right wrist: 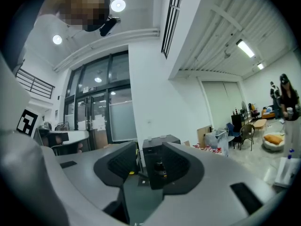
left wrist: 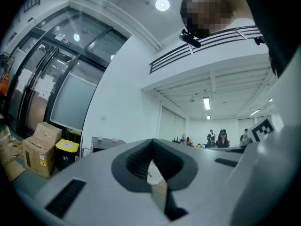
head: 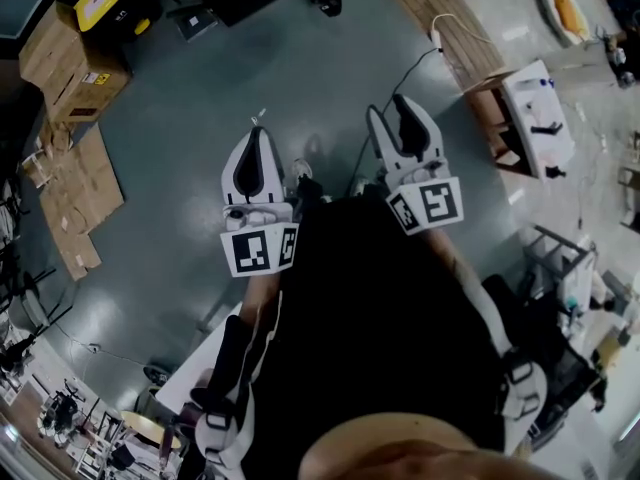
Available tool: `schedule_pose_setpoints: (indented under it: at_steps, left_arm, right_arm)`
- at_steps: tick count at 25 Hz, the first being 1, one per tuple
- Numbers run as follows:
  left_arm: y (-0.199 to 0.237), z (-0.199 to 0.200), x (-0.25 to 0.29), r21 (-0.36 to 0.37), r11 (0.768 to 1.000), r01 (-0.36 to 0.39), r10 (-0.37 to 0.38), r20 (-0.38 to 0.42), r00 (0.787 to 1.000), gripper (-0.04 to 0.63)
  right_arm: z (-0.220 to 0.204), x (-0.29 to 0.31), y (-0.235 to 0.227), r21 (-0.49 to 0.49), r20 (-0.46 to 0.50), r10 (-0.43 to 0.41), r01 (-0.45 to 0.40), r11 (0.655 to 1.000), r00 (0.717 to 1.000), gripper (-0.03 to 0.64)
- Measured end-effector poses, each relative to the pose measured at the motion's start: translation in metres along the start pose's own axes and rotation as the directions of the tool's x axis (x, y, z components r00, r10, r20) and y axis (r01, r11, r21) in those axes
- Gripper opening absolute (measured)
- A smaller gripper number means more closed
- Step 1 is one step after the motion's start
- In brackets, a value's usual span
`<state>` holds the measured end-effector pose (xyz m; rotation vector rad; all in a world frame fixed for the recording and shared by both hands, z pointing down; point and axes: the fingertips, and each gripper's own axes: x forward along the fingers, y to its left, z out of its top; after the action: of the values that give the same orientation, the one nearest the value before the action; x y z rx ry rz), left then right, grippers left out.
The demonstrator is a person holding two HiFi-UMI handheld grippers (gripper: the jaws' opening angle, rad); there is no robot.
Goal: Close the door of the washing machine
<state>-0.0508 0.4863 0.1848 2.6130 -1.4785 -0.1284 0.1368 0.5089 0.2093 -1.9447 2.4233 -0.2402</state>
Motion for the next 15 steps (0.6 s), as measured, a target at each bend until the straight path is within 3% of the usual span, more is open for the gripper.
schedule_pose_setpoints:
  at_steps: [10, 15]
  left_arm:
    - [0.071, 0.002, 0.015, -0.020, 0.996, 0.084, -0.084, -0.014, 0.996, 0.005]
    - [0.087, 0.006, 0.027, -0.010, 0.992, 0.125, -0.125, -0.013, 0.992, 0.005]
  right_arm:
    - [-0.015, 0.054, 0.052, -0.014, -0.020, -0.046, 0.046, 0.999, 0.999, 0.152]
    - [-0.015, 0.073, 0.061, -0.010, -0.021, -0.069, 0.068, 0.998, 0.997, 0.152]
